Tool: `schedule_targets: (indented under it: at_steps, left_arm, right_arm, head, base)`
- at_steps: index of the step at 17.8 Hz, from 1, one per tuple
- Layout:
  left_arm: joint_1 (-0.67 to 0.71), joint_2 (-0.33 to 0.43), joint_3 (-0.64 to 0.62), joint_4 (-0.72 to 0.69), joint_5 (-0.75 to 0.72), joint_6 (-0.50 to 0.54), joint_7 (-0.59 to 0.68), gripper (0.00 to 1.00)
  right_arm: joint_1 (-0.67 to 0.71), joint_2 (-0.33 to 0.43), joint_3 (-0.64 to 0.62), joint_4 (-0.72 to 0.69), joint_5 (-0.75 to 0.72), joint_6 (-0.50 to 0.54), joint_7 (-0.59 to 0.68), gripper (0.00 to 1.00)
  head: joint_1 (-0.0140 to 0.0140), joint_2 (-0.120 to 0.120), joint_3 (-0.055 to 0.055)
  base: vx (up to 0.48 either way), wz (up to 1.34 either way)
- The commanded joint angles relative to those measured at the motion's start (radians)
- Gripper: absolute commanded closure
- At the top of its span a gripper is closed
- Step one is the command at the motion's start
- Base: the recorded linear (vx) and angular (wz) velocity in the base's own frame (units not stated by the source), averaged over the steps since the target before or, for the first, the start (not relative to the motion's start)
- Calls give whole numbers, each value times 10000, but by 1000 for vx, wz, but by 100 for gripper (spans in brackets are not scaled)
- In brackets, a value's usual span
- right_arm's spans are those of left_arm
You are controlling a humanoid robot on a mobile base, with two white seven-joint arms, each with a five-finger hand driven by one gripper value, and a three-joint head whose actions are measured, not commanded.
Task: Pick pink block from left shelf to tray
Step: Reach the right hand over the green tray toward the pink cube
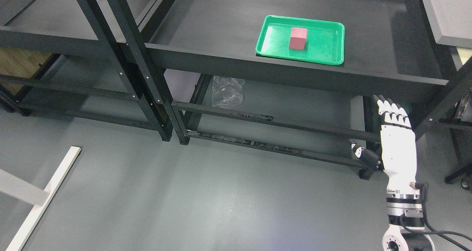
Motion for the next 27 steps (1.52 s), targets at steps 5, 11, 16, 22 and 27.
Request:
schedule_targets:
  at_steps: [5, 11, 16, 22, 27]
  left_arm:
    - [5, 175, 0, -175, 77, -1, -2, 0]
    - [5, 175, 0, -175, 77, -1, -2, 0]
    - [5, 175, 0, -175, 77, -1, -2, 0]
    - [4, 175, 0, -175, 77, -1, -2, 0]
    - [5, 175, 0, -175, 77, -1, -2, 0]
  right_arm:
    - [-210, 246, 116, -2, -1307, 5, 924, 0]
    - [-195, 215, 116, -2, -1340, 36, 940, 0]
    - [-149, 185, 253, -2, -1340, 36, 940, 0]
    - [-11, 154, 684, 14, -1294, 36, 1139, 0]
    - [249, 93, 944, 60, -1126, 81, 1981, 0]
  head:
    - [0, 0, 0]
    - [0, 0, 0]
    - [0, 0, 0]
    - [0, 0, 0]
    - [0, 0, 0]
  base:
    - [279, 122]
    - [280, 129]
    - [299, 70]
    - [265, 68]
    - [214, 49]
